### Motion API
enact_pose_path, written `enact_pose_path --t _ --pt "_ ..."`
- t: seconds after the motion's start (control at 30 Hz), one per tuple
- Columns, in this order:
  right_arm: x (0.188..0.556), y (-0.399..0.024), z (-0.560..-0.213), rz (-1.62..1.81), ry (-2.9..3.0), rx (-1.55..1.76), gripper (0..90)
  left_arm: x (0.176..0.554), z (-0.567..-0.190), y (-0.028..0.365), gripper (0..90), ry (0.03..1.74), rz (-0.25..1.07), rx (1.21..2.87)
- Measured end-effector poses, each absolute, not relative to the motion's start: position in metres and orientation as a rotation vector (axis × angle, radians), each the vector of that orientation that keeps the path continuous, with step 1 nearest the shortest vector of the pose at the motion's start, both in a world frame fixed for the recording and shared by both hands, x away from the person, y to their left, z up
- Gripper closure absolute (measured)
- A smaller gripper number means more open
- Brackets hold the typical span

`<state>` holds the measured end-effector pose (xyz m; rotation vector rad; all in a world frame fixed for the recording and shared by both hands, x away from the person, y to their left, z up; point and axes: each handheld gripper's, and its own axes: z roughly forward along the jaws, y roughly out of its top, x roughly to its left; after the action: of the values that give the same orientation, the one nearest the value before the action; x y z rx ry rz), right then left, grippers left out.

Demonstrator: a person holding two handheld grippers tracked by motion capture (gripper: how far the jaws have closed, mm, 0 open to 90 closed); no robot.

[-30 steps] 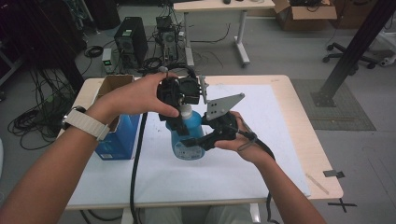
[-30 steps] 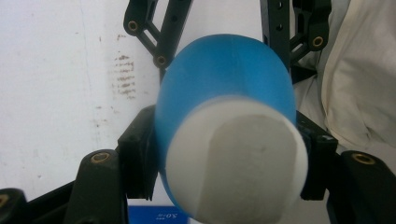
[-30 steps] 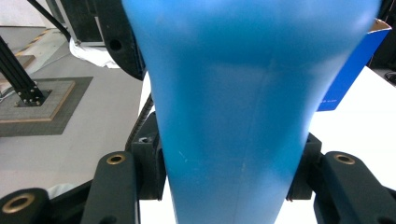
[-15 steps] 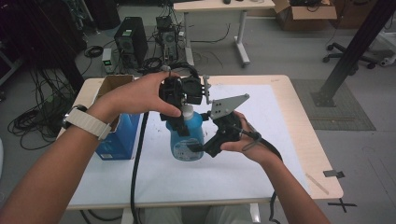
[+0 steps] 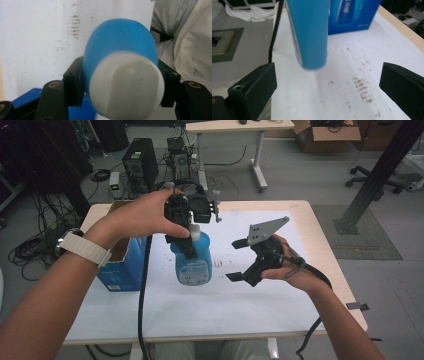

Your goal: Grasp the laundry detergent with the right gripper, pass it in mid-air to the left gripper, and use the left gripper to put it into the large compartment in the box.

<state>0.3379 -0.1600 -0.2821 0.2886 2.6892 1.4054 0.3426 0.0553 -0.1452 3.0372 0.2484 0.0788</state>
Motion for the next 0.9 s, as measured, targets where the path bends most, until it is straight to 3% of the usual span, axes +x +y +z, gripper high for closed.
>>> enact_pose_path --t 0.23,0.9 --pt "0.34 -0.184 -0.274 1.26 2.689 0.36 1.5 0.345 -0.126 0.063 37.9 0.367 0.155 3.042" --pt "0.348 -0.237 -0.262 1.023 2.681 0.435 2.4 0.367 -0.079 0.103 37.8 0.963 0.215 2.924"
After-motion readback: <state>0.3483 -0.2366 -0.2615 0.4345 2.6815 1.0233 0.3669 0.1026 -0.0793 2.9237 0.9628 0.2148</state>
